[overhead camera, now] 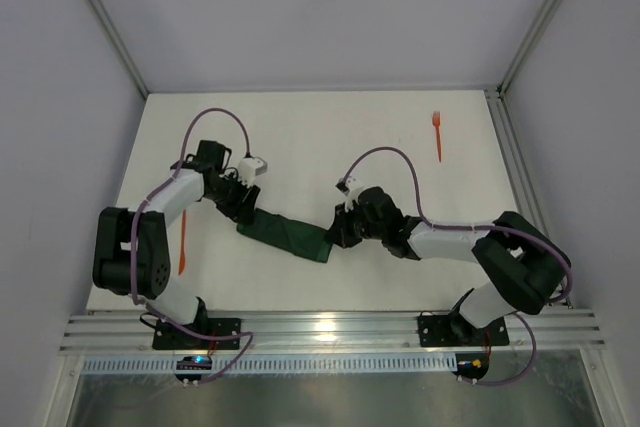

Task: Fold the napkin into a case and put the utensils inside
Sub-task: Pick up the fork from the corner of the board.

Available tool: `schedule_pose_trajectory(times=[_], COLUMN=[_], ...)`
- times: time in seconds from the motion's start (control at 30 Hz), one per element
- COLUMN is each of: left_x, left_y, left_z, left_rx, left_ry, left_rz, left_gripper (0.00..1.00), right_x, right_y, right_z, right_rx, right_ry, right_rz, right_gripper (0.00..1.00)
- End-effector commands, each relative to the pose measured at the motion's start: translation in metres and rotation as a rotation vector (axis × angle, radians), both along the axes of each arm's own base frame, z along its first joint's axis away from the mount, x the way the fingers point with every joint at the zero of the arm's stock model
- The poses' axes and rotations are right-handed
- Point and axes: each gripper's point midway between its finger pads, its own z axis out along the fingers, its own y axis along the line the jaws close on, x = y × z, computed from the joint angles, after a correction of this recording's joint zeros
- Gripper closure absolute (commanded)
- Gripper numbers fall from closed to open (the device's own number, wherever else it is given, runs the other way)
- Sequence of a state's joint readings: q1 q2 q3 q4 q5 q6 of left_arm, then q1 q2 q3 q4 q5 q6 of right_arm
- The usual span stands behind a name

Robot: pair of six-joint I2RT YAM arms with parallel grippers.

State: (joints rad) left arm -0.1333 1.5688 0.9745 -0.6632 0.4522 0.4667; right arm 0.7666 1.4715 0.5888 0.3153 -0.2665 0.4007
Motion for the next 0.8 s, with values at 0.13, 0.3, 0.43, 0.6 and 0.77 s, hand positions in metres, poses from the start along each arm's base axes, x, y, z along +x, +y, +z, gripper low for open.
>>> schedule_pose_trajectory(times=[0.13, 0.3, 0.43, 0.6, 0.77], left_x=[0.01, 0.01, 0.014, 0.01, -0.004], left_y=[0.004, -0.003, -0.006, 0.0, 0.008], left_z=[-0.015, -0.017, -0.005, 0.0, 0.005], left_rx=[0.018, -0.017, -0.039, -0.01, 0.016], left_ry=[-0.005, 0.004, -0.034, -0.008, 0.029], left_rz=[0.034, 0.012, 0.007, 0.024, 0.046], left_gripper=[0.52, 0.55, 0.54, 0.54, 0.52], right_x=[0.009, 0.021, 0.05, 0.12, 0.212], right_y=[0.017, -0.002, -0.019, -0.091, -0.218], right_z=[-0.013, 0.009, 0.079, 0.146, 0.118], right_rx=[0.067, 0.107, 0.037, -0.164, -0.375], right_ry=[0.067, 0.066, -0.091, -0.209, -0.046], right_rz=[-0.037, -0.082, -0.108, -0.353, -0.677], right_gripper=[0.94, 0.91, 0.65, 0.44, 0.3])
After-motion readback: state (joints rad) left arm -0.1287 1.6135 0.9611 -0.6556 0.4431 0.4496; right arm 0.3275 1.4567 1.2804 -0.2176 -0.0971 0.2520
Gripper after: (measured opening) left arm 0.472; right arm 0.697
